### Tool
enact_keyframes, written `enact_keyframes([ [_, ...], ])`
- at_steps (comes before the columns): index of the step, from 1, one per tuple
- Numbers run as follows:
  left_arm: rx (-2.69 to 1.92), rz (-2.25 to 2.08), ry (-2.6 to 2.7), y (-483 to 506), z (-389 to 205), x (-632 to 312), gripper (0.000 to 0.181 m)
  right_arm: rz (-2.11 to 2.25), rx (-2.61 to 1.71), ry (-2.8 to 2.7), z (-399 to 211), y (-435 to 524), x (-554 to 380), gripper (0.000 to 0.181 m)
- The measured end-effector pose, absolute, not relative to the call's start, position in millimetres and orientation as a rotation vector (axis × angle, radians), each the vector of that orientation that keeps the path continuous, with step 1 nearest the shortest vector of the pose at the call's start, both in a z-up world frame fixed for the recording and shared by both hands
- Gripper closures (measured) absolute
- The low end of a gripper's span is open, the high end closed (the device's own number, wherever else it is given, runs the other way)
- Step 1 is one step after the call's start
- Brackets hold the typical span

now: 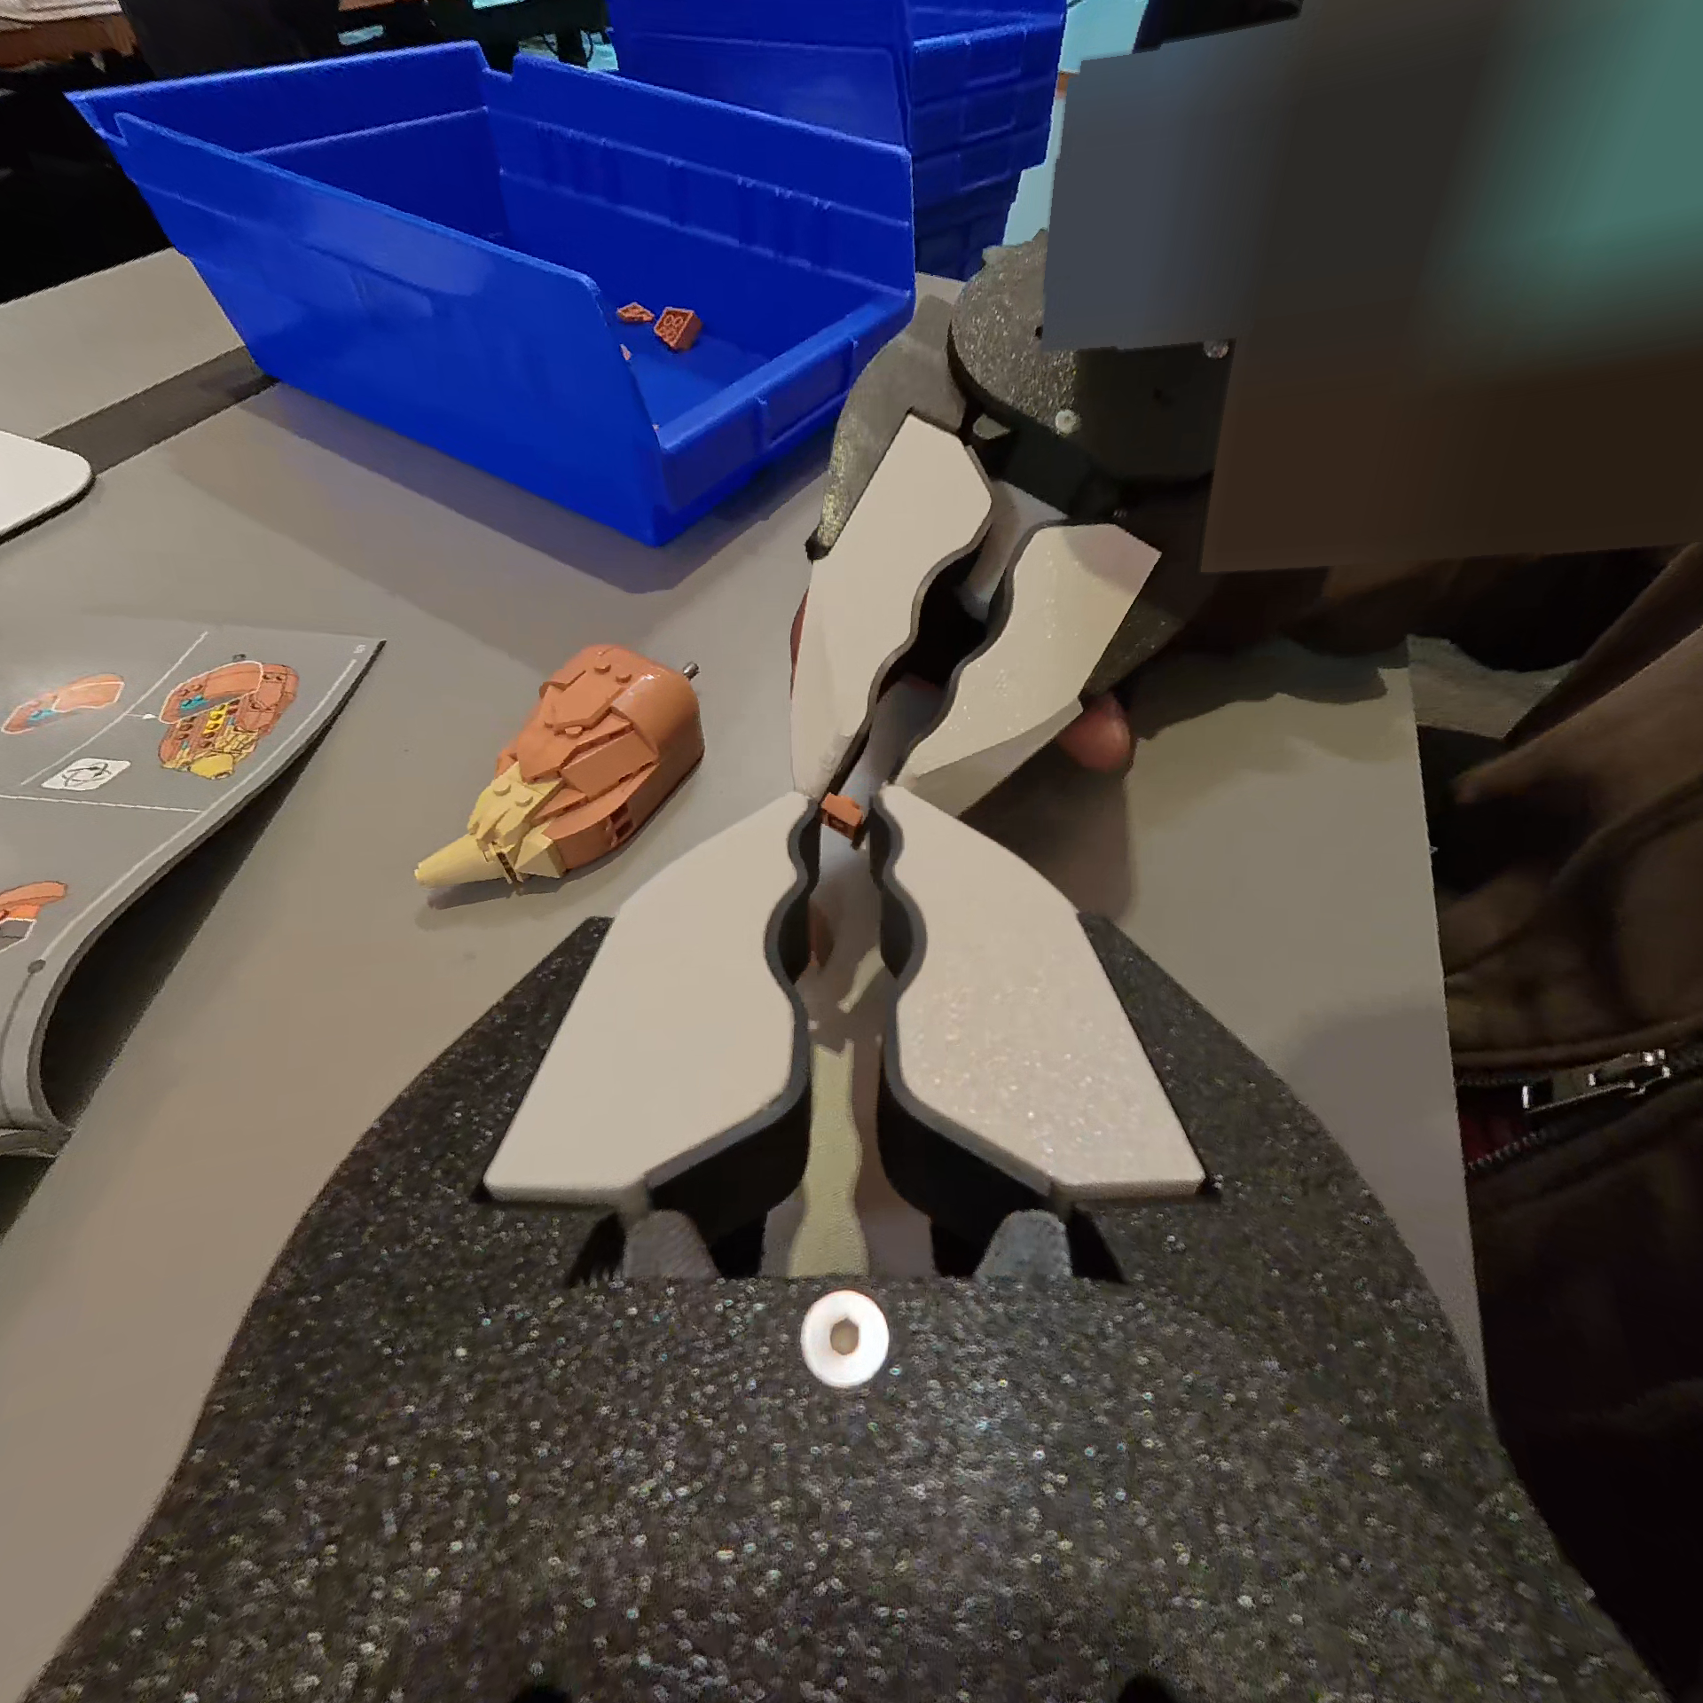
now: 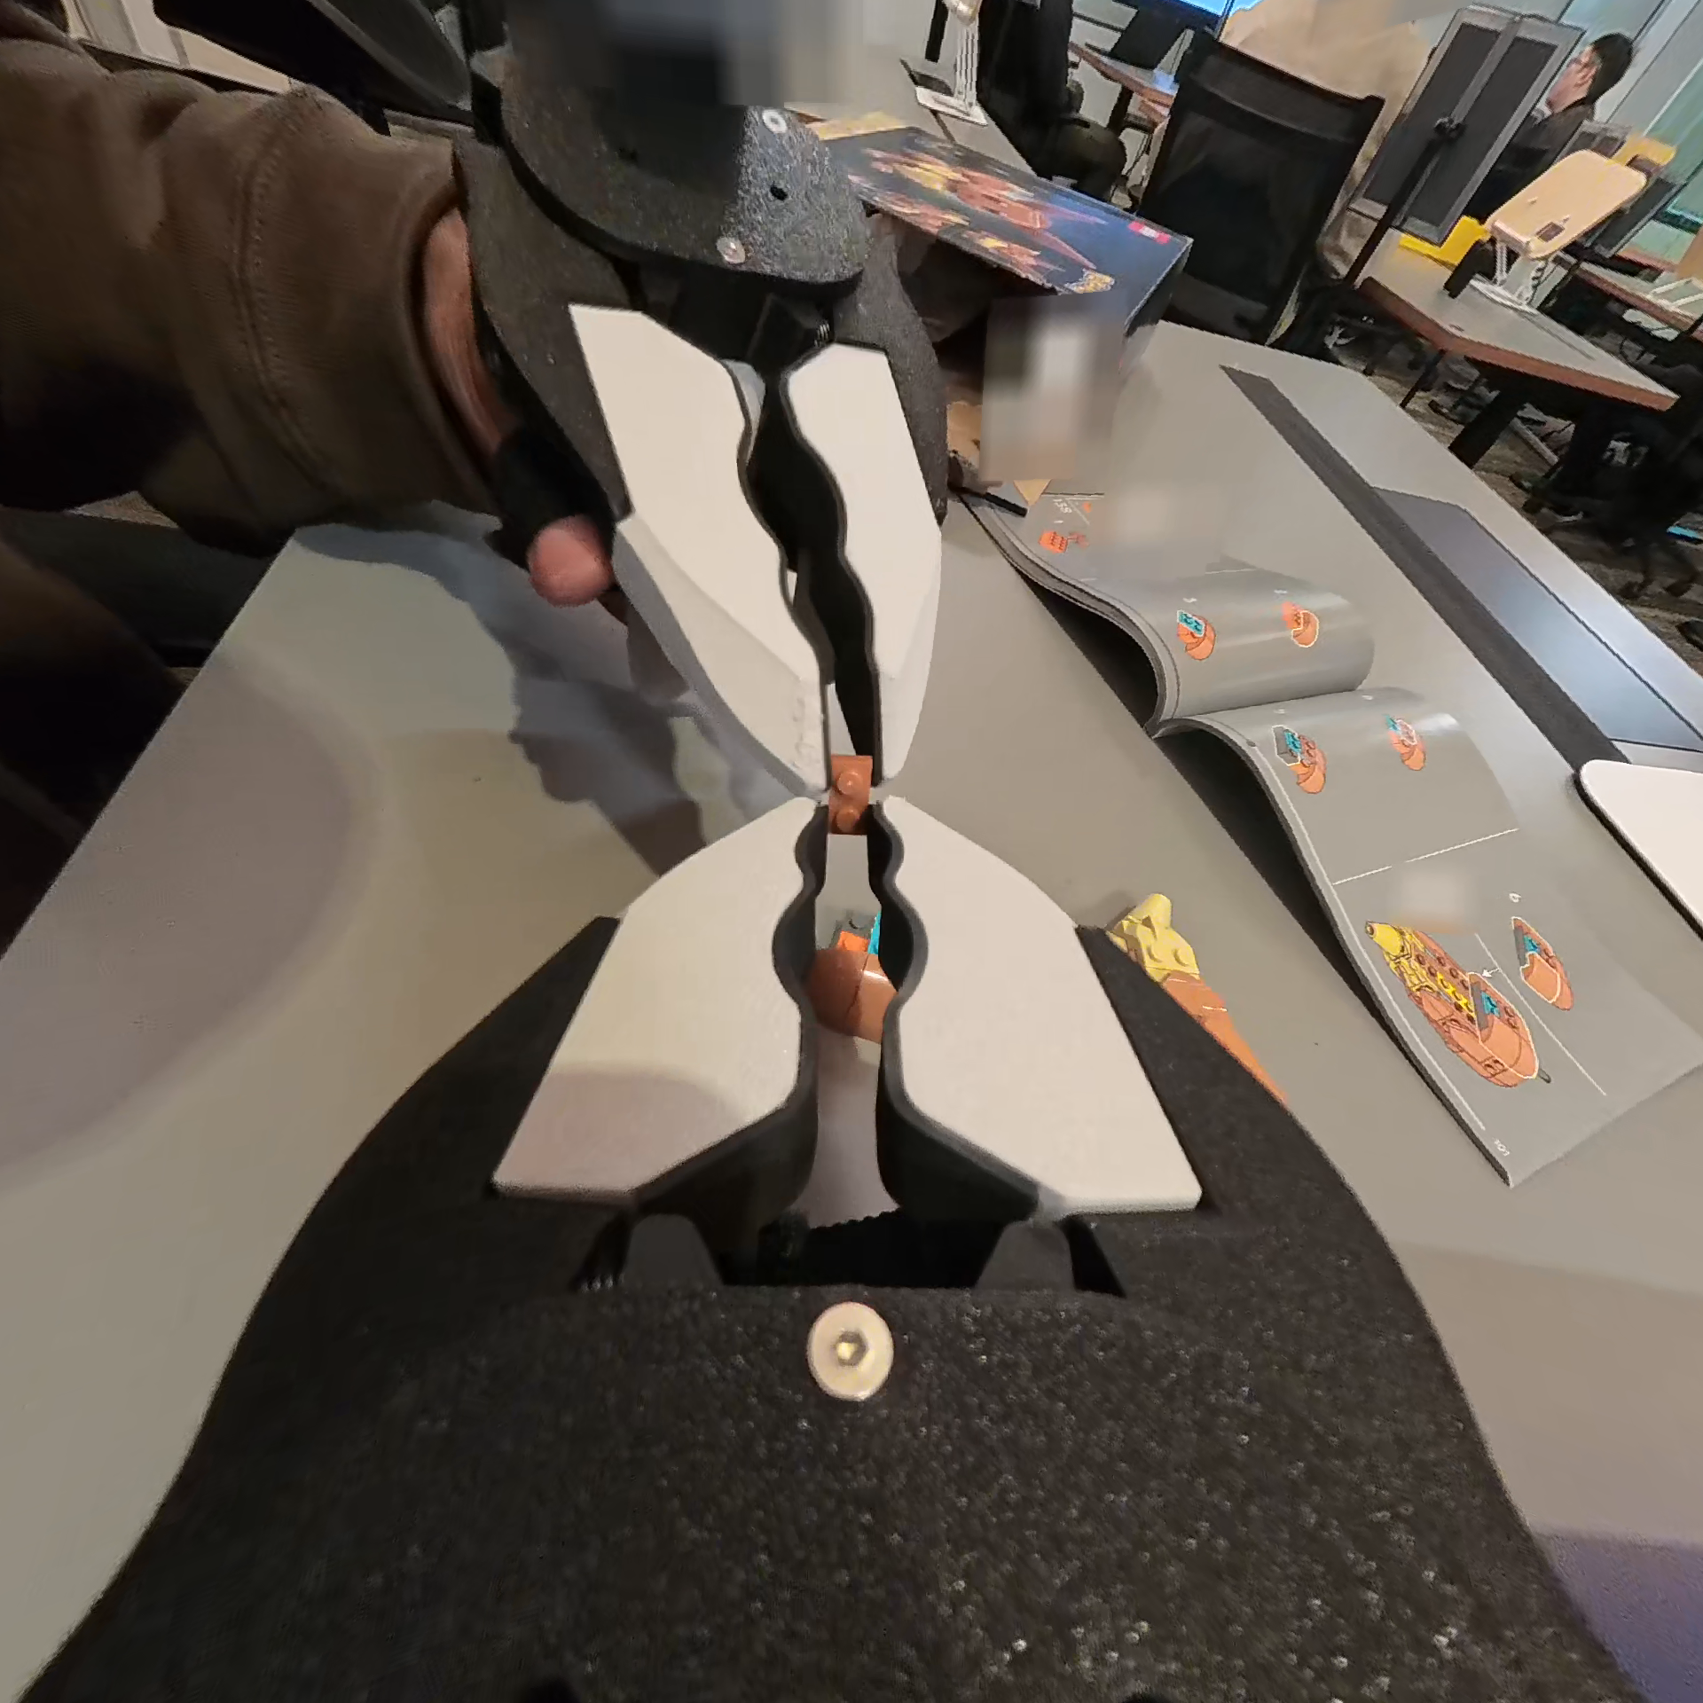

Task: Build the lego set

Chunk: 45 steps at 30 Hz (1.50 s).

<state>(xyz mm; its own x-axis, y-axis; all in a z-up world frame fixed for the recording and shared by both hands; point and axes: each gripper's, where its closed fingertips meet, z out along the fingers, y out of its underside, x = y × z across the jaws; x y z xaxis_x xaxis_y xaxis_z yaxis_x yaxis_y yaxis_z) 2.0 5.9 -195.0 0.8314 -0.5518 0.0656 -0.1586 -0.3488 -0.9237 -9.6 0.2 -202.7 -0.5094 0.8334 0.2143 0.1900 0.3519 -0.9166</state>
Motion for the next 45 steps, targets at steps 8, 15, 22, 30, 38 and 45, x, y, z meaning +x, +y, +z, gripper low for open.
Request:
enact_keyframes([
  [8,-1.898,-0.383,0.44,11.0,-194.2,-5.9,0.173,1.143,-0.961,-1.911,-206.5,6.9,-10.1,0.16],
  [15,-2.028,-0.285,0.158,17.6,-219.6,-24.2,0.173,0.912,-1.24,-2.053,-249.8,27.1,-7.9,0.129],
  [22,-2.073,-0.24,0.086,22.1,-226.6,-29.2,0.173,0.801,-1.376,-2.095,-266.8,27.7,-13.3,0.123],
  [30,-2.094,-0.257,0.057,22.4,-234.5,-27.3,0.173,0.797,-1.442,-2.085,-270.1,25.7,-17.4,0.133],
  [38,-2.053,-0.346,-0.019,26.2,-229.8,-24.4,0.173,0.818,-1.461,-2.005,-263.4,31.1,-21.2,0.134],
  [45,-1.899,-0.376,-0.108,32.3,-210.4,-26.1,0.173,0.918,-1.432,-1.905,-247.7,28.3,-25.8,0.134],
])
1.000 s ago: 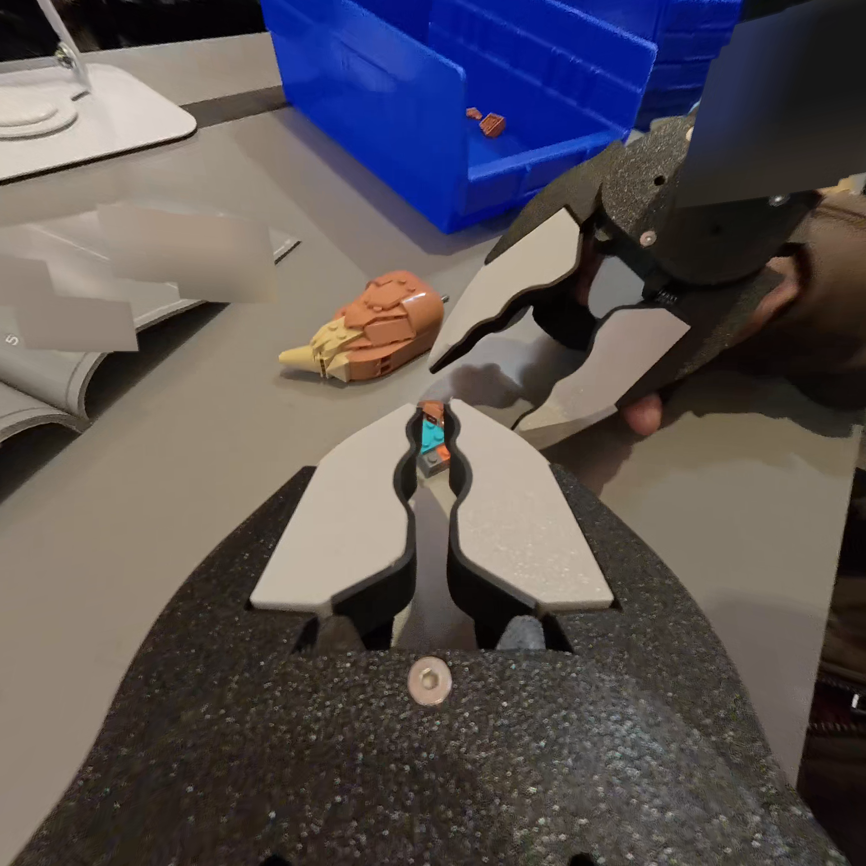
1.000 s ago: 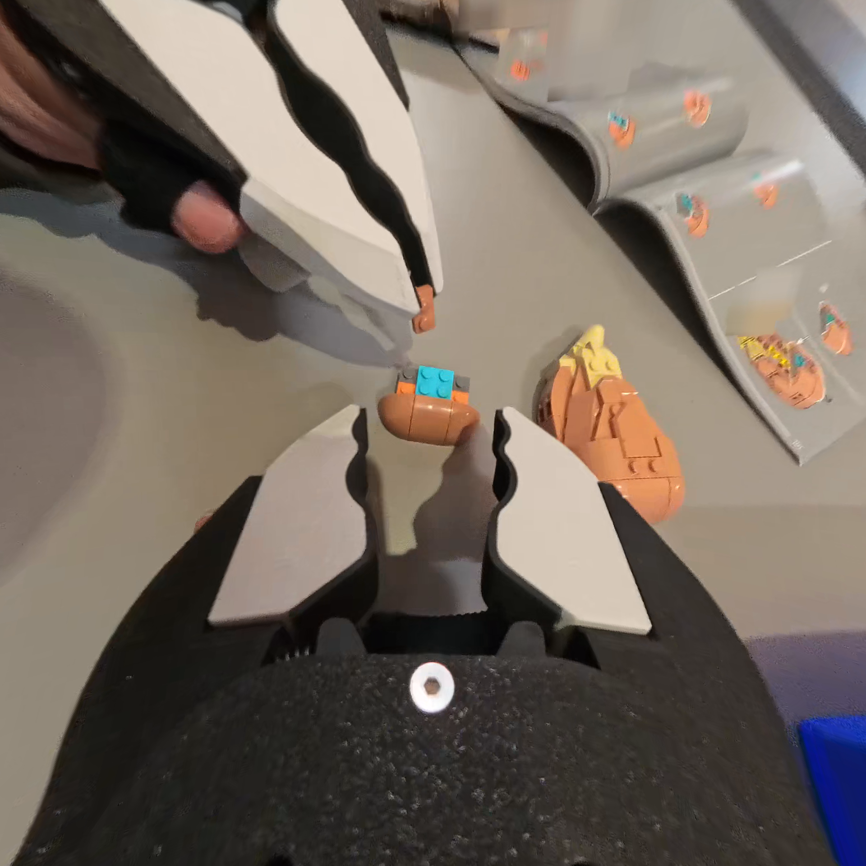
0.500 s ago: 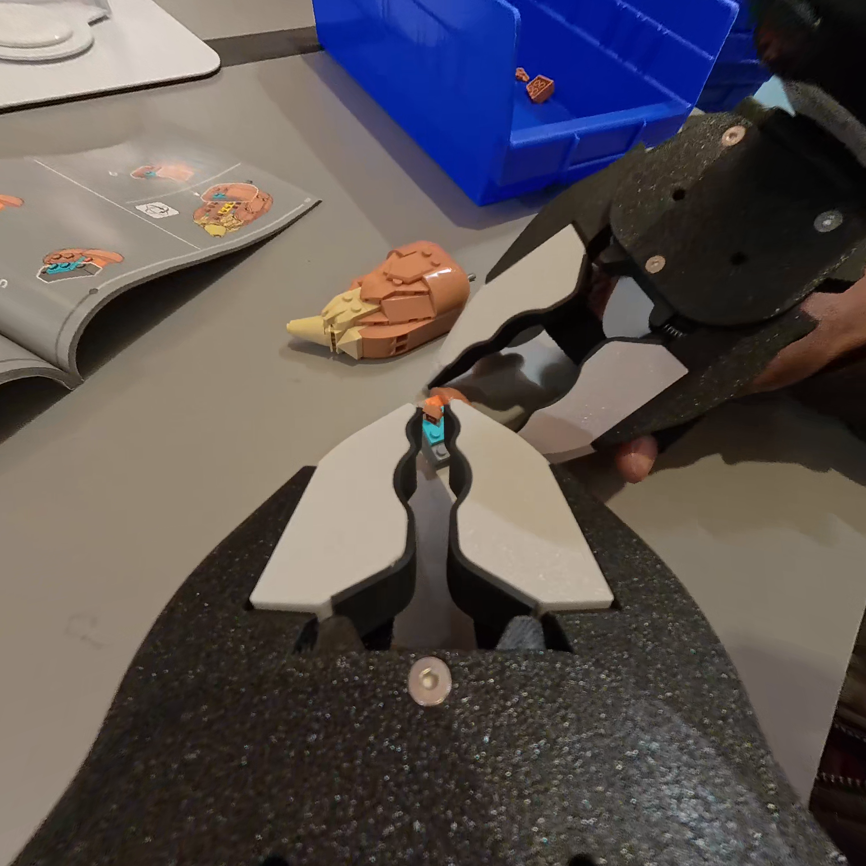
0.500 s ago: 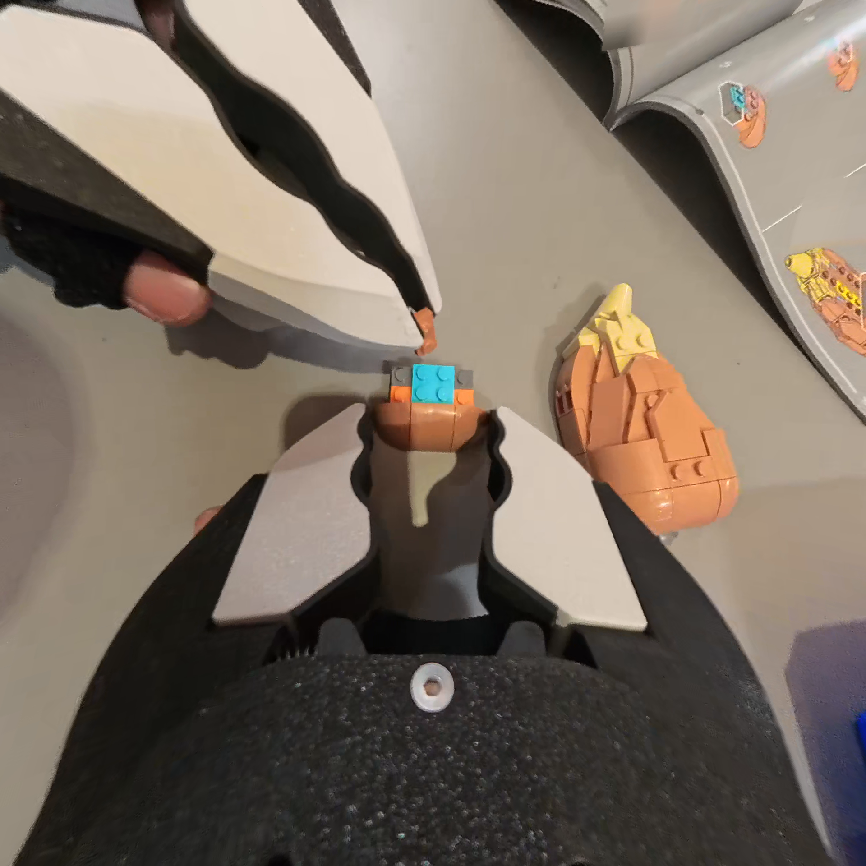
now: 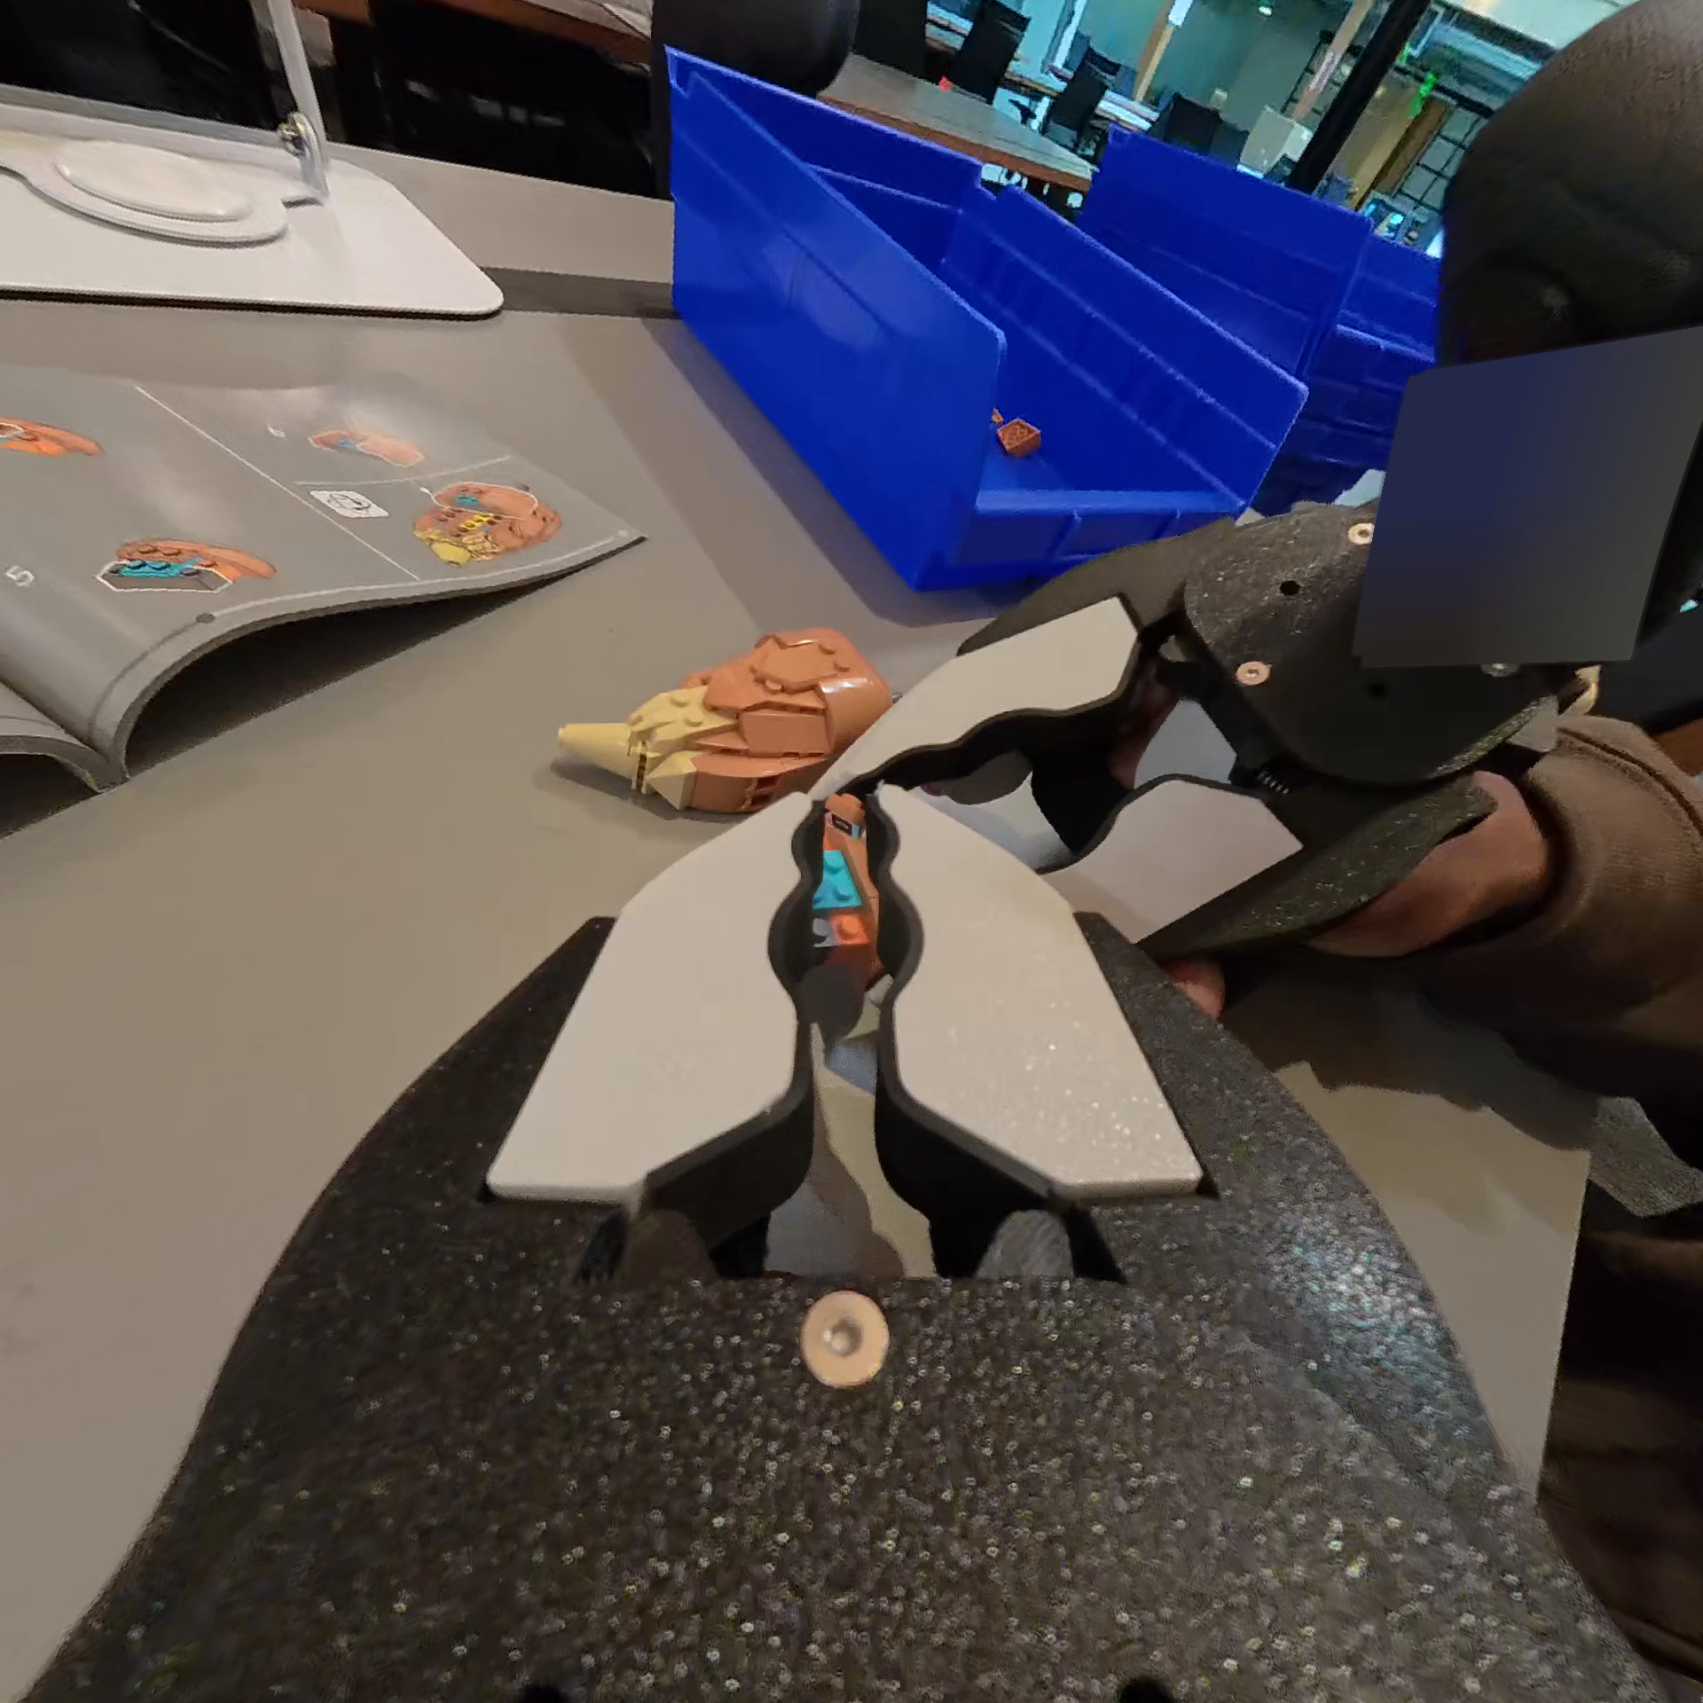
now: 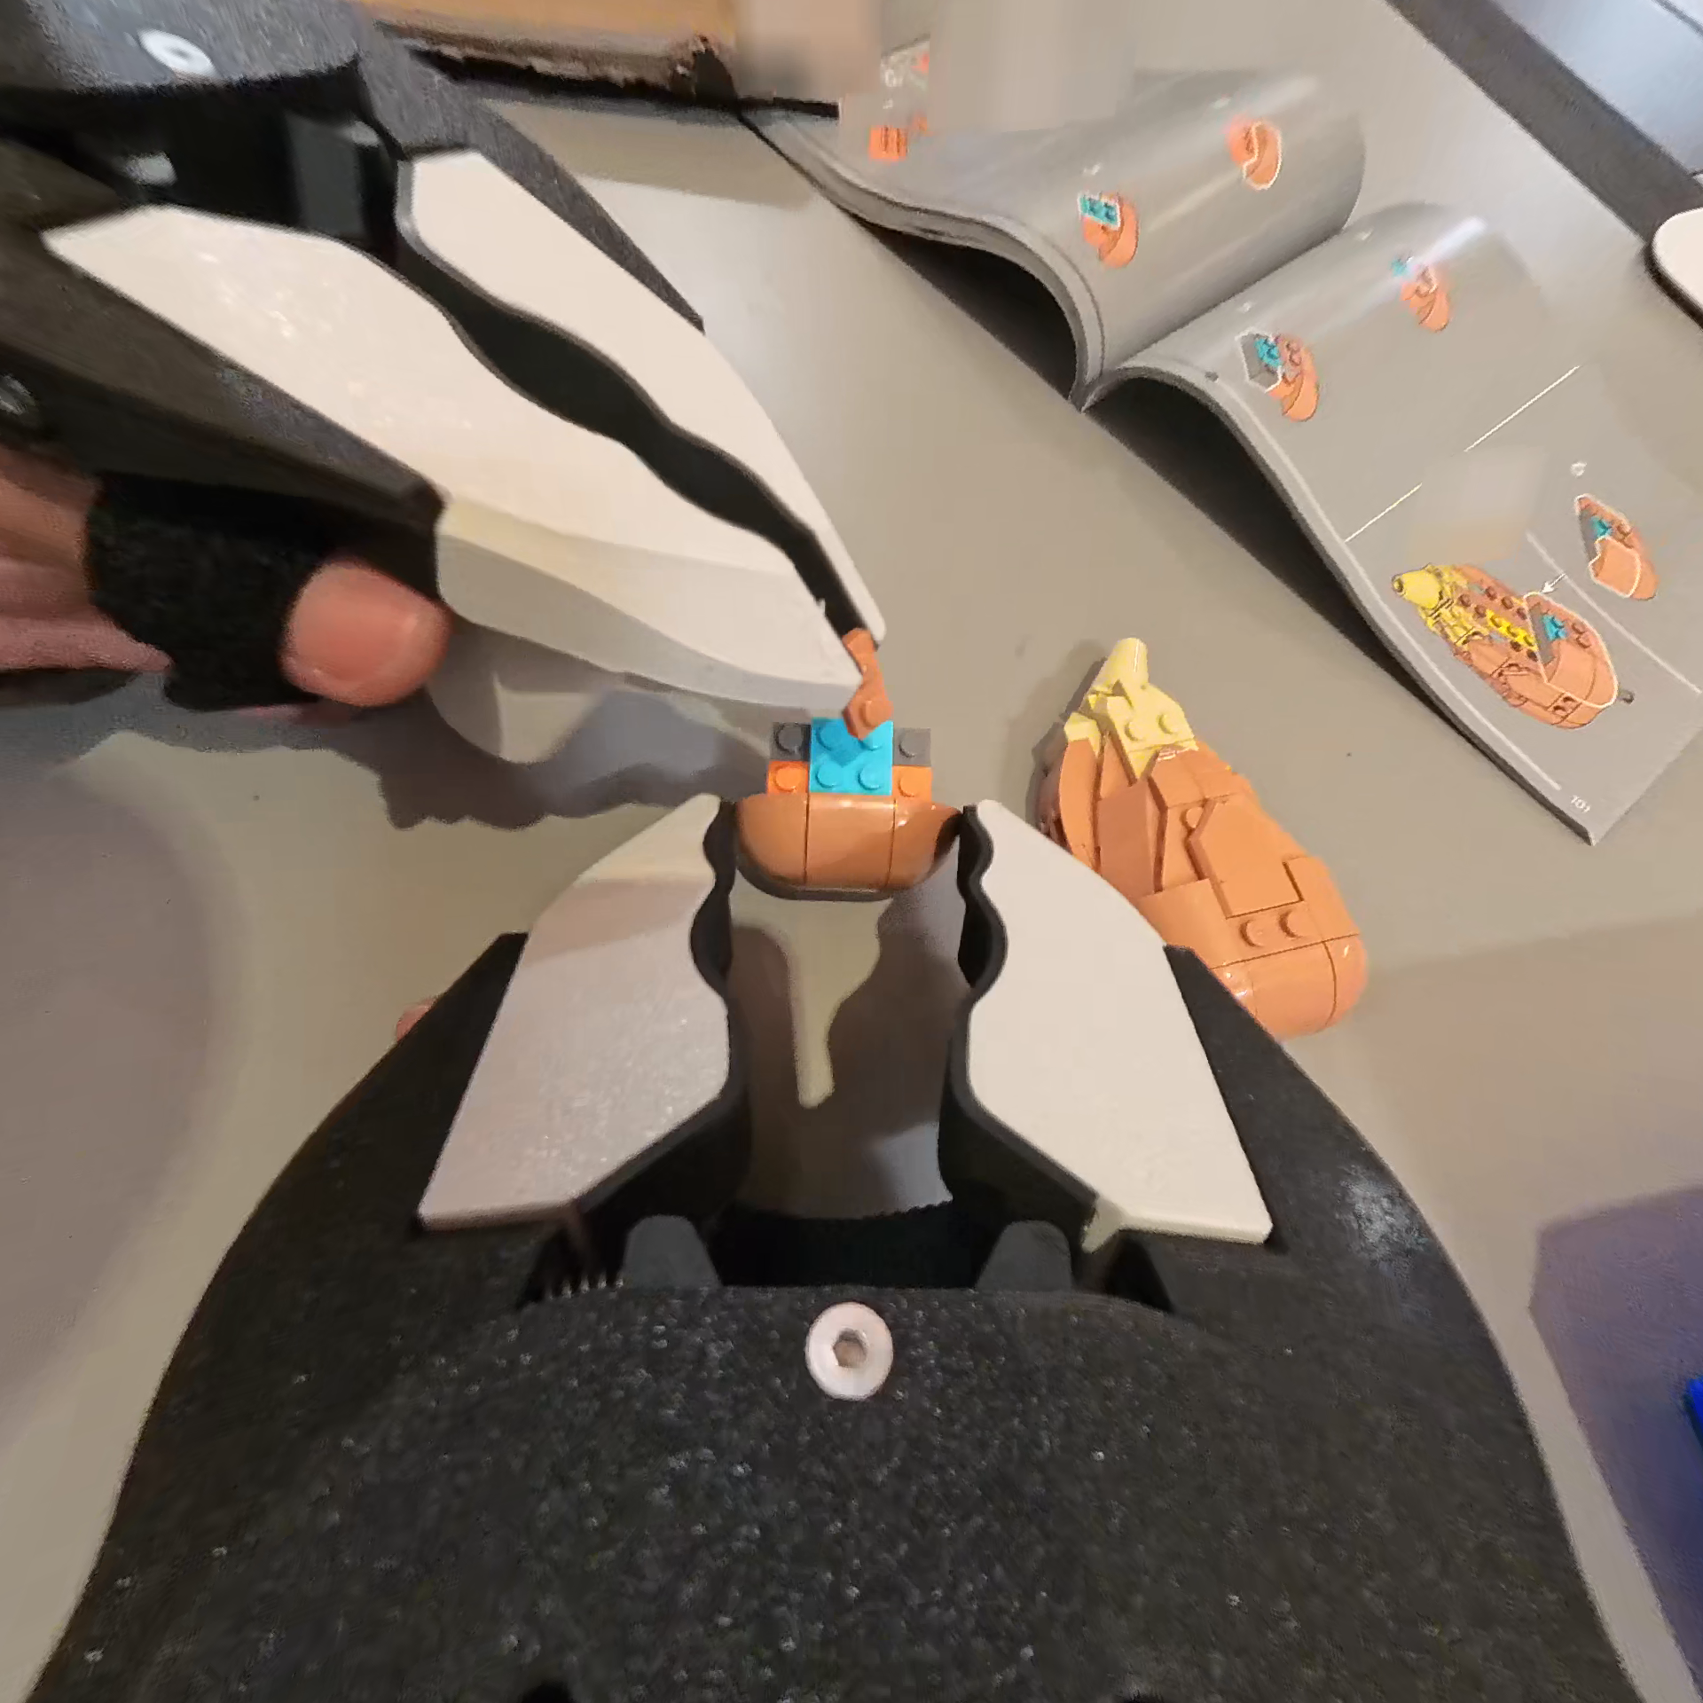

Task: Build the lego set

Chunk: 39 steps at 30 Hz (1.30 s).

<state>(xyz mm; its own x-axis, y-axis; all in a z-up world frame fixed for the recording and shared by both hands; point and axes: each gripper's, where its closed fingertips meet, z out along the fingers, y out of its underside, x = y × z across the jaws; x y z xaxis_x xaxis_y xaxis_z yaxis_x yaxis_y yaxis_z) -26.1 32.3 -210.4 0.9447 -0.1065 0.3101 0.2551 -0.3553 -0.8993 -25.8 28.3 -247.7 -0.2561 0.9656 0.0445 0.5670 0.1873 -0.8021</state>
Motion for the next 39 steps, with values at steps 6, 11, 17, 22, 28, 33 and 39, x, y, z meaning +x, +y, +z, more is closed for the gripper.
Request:
enact_keyframes([
  [6,-1.885,-0.345,-0.121,32.0,-209.1,-25.3,0.173,0.956,-1.402,-1.863,-238.2,24.9,-28.0,0.134],
  [11,-1.92,-0.26,-0.092,30.7,-213.2,-24.1,0.173,0.961,-1.386,-1.828,-231.2,27.8,-27.9,0.135],
  [17,-1.937,-0.188,-0.045,28.8,-212.2,-21.0,0.17,0.953,-1.366,-1.827,-229.2,27.7,-27.5,0.135],
  [22,-1.948,-0.152,0.022,25.4,-207.7,-18.6,0.169,0.934,-1.329,-1.828,-226.4,28.4,-26.9,0.135],
  [28,-1.901,-0.149,0.199,18.9,-188.2,-22.1,0.163,0.972,-1.259,-1.853,-220.7,24.6,-24.1,0.135],
  [33,-1.899,-0.273,0.581,8.6,-181.7,-16.0,0.156,1.006,-1.142,-1.936,-218.8,11.4,-19.1,0.135],
  [39,-1.92,-0.422,0.821,2.6,-188.6,-9.3,0.153,1.0,-1.082,-1.981,-219.7,4.9,-16.3,0.135],
])
